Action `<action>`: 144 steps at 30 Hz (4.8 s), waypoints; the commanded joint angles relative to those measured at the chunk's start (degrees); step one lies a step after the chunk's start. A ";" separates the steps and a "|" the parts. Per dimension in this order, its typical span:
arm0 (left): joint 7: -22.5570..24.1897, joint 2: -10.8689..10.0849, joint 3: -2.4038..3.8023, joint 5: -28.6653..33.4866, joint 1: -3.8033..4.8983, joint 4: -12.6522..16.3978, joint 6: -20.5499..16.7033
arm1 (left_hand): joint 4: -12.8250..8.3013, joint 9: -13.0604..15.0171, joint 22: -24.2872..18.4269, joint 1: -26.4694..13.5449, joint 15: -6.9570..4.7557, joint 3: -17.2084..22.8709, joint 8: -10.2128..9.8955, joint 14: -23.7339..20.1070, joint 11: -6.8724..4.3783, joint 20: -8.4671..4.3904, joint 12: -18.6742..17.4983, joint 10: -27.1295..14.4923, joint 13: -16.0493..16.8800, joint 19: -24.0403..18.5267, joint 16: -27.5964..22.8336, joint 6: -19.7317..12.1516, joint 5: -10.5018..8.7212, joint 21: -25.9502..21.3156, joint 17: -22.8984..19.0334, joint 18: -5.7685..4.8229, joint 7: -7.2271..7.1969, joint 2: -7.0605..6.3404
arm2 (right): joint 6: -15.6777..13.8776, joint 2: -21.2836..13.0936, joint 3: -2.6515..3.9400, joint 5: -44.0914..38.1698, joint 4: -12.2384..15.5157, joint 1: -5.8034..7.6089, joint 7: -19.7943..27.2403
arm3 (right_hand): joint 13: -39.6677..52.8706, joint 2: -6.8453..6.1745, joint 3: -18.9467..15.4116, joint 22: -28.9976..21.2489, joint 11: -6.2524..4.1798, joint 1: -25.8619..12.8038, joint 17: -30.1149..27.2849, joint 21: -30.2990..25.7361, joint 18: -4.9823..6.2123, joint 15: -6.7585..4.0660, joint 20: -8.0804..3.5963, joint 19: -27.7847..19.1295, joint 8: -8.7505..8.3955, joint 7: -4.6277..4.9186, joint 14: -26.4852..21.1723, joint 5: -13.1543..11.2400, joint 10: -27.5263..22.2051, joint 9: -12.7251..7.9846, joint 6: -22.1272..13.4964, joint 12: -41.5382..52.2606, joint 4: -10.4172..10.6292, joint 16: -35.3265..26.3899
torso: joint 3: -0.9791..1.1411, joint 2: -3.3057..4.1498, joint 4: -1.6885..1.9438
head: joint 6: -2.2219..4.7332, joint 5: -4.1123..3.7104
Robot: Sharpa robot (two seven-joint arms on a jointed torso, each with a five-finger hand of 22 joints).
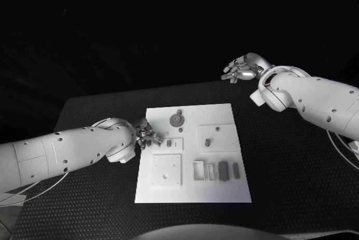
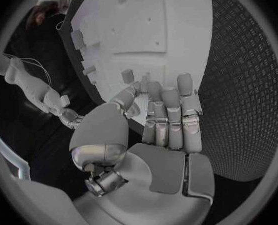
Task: Assemble the parts on the task board
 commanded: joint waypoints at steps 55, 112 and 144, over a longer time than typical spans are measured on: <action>-2.67 1.31 0.02 -9.41 -0.96 0.18 10.01 | -2.57 -0.11 1.28 3.53 -0.81 1.45 -0.09 0.13 -0.24 -0.33 2.00 0.19 0.88 0.79 1.96 0.41 2.57 0.90 0.32 -0.83 -0.06 -0.90 | 0.52 -0.14 0.02 0.87 0.24 -0.28 0.87 | -0.28 0.06 -0.12 0.12 0.12 -0.97 0.25 -0.26 0.90 0.21 0.16 0.11 0.33 0.08 0.41 0.16 -0.44 -0.15 -0.43 0.50 0.12 -0.38 | -0.03 0.03 0.01 | -0.31 -0.29; -1.62 0.21 0.00 -0.50 -1.15 0.67 -2.10 | -0.71 -0.03 1.21 4.63 -1.10 2.65 0.02 0.00 -0.41 -0.52 2.99 -0.07 0.94 0.70 2.76 1.05 -3.27 1.63 -0.09 -0.83 -0.25 -1.09 | 0.55 -0.34 0.02 0.87 0.35 -0.31 0.86 | -0.51 -0.03 -0.01 0.16 0.12 -1.24 0.40 -0.32 0.90 0.22 0.15 0.09 0.37 0.08 0.42 0.16 -0.48 -0.21 -0.44 0.65 0.10 -0.57 | -0.02 0.01 0.03 | -0.45 -0.21; -2.02 0.06 0.01 -0.45 -1.17 0.50 -1.42 | 5.22 0.07 1.12 0.83 -1.45 1.58 -0.01 -0.03 -0.46 -0.83 3.21 -0.22 0.54 0.69 2.95 0.88 -4.00 1.67 -0.67 -0.83 -0.28 -7.42 | 1.12 -0.40 0.01 0.87 0.25 -0.31 0.58 | -0.70 -0.07 0.02 0.19 0.14 -1.65 0.52 -0.39 0.90 0.26 0.19 0.04 0.39 0.09 0.40 0.16 -0.54 -0.27 -0.47 0.74 0.18 -0.74 | -0.04 0.03 0.00 | -0.57 -0.32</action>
